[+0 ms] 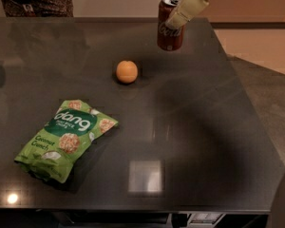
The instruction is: Pick coke can
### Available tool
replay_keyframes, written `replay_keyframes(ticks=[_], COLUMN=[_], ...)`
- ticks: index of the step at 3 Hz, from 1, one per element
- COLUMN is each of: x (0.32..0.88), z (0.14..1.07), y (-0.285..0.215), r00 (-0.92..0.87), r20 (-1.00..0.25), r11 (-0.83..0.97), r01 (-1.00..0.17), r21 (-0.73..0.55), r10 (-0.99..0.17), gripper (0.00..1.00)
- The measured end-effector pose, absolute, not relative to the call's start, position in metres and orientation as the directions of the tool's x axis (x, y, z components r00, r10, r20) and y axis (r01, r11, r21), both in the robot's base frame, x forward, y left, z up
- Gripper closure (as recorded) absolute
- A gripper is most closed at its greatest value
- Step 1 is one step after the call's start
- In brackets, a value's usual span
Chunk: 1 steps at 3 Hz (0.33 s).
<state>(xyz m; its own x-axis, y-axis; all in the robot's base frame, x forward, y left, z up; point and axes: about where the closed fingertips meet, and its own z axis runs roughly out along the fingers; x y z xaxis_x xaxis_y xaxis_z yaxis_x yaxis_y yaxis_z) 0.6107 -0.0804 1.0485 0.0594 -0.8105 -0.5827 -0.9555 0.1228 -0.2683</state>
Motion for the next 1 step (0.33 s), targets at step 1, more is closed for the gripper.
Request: replay_keyframes(ticks=[1], x=[0.6128], z=[1.0485], y=[-0.0775], r00=[0.063], r20=[-0.586], r11=[0.124], r01=[-0.954], r21=[-0.274], r10=[-0.808], gripper=[1.00])
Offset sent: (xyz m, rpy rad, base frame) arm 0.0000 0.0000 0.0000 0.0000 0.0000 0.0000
